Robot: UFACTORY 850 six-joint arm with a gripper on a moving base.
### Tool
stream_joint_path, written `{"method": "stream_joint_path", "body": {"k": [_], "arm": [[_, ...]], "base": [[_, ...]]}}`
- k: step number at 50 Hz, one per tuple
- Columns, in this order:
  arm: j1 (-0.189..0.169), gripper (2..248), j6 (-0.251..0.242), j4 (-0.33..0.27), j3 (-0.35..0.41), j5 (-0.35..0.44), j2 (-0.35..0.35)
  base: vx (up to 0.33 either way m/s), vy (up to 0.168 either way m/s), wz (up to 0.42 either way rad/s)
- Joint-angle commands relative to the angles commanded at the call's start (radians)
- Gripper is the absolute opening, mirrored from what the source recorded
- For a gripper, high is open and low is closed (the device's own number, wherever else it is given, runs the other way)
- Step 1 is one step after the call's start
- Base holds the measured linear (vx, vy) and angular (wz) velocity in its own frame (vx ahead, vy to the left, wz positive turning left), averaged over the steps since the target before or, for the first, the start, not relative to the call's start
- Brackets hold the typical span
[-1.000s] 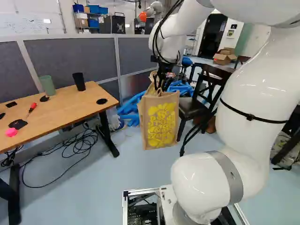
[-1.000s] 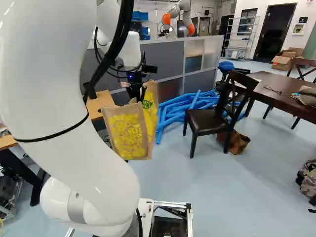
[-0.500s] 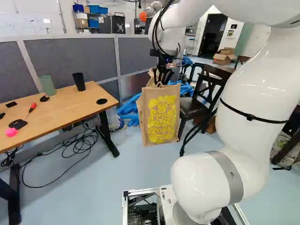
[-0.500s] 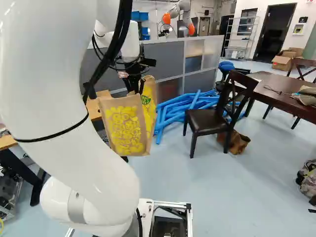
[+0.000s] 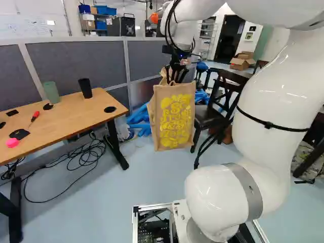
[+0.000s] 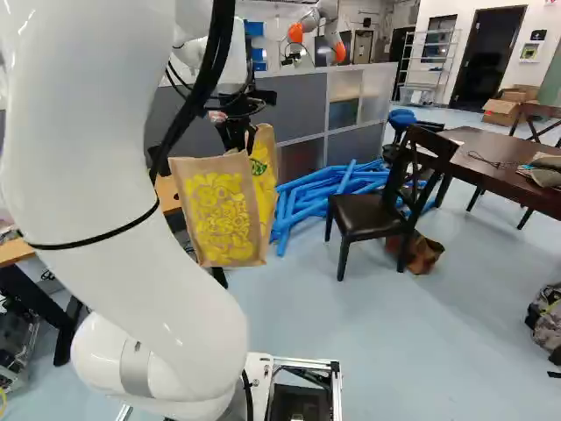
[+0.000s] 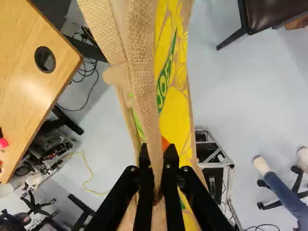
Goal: Pick up the bag on the ground and place it on the table
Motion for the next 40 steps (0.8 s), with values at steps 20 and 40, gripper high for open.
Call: {"method": "stream_joint_path", "body": {"k": [20,40], "arm": [[0.006,23,0.000,0.000,-0.086,-0.055,-0.016],[0.014,23,0.000,0.000,-0.176,-0.102,-0.037]], "base": [[0.000,0.000,0.000],[0.000,0.000,0.000]]}}
